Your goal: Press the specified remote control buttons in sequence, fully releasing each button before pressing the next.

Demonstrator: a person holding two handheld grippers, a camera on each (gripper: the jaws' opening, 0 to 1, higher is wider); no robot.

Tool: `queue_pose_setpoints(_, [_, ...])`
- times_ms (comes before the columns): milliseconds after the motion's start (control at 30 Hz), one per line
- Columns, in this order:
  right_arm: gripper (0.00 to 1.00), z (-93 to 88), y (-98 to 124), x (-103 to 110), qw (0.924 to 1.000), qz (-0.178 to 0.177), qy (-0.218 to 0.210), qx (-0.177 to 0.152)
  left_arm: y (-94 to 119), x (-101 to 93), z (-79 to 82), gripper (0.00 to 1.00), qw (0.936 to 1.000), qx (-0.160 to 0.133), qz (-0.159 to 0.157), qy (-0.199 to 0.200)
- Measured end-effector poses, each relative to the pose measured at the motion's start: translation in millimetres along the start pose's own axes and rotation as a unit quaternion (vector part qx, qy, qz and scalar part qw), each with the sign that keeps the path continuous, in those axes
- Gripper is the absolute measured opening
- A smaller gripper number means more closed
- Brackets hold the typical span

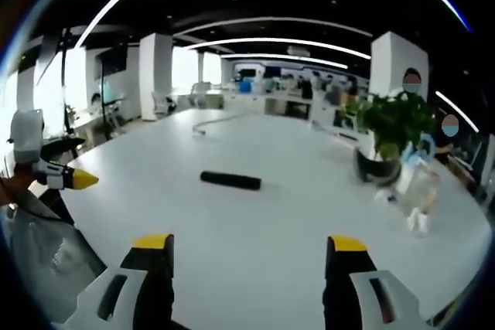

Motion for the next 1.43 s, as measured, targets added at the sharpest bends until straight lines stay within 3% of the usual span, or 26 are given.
queue_pose_setpoints(267, [0.78,0.2,1.0,-1.9,0.9999,-0.009,-0.004,-0.004,0.8,-0.5,-0.2,1.0,1.0,0.0,0.006,-0.007])
queue_pose_setpoints(500, [0.8,0.6,2.8,-0.8,0.9999,-0.011,-0.008,-0.009,4.5,12.9,-2.3,0.99,0.999,-0.009,0.025,0.037])
queue_pose_setpoints(800, [0.79,2.0,5.5,-2.5,0.9993,-0.025,-0.021,-0.019,4.6,17.6,-5.1,0.99,0.9979,-0.003,0.029,0.057])
queue_pose_setpoints(1433, [0.79,4.9,7.3,-3.3,0.9986,-0.017,-0.035,-0.037,5.7,16.0,-3.4,1.0,0.9988,-0.007,0.028,0.039])
Point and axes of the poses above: the point that each gripper's makers call its tool centre point, and the gripper's own axes: y roughly backward along the fingers, x roughly to its left, z roughly out of its top, the point moved 10 cm from there along y, roughly backward along the fingers, and after that the axes turned 6 degrees about x, right-handed, at the moved point
